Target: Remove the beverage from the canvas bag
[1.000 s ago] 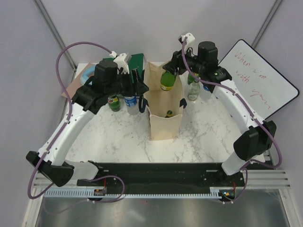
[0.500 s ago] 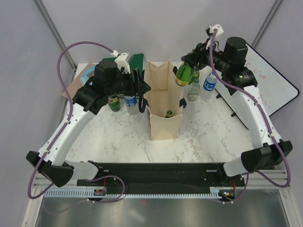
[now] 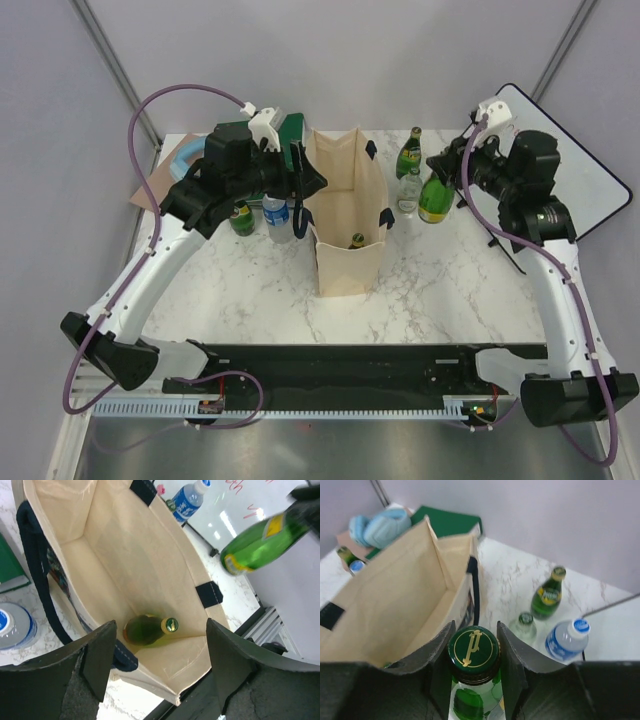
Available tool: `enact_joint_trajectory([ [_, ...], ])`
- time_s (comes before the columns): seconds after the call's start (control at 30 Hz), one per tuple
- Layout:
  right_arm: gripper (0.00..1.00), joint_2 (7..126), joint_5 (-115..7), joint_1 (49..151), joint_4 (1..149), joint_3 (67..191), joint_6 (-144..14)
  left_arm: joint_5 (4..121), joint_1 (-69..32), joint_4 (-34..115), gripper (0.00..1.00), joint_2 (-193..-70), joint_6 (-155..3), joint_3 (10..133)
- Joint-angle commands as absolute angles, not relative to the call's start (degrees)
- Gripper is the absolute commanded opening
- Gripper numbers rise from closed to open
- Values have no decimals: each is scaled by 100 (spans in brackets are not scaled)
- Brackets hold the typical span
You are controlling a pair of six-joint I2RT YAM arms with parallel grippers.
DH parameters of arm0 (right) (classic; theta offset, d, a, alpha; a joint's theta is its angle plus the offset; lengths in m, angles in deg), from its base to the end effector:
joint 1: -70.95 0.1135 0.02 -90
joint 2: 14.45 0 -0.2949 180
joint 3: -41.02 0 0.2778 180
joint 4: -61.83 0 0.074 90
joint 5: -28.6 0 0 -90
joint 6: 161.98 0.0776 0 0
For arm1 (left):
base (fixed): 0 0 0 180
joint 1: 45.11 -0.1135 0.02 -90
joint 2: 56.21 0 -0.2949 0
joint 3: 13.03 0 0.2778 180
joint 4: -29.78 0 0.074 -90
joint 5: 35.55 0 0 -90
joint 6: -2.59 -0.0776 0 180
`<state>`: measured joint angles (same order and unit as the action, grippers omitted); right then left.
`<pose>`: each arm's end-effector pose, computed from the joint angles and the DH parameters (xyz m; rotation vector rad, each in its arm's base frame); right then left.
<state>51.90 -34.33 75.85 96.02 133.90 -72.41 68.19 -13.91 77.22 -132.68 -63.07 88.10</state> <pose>0.2880 0.0601 0.4886 -0.4299 1.6560 0.4598 0.2823 -0.1925 0.4583 0.2870 2.0403 -0.8550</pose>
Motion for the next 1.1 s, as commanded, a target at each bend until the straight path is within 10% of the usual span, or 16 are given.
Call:
enact_joint_trajectory([
  [0.0, 0, 4629, -3977, 7473, 9101, 12647, -7769, 6930, -1444, 6969, 82, -13074, -6254, 8655],
  [0.83, 1, 4883, -4769, 6954, 5480, 9173, -8437, 7238, -1541, 6555, 87, -12714, -5867, 7881],
  [1.07, 39, 4954, -4795, 6954, 5497, 9059, -8560, 7247, -1549, 6555, 87, -12705, -5893, 7854],
])
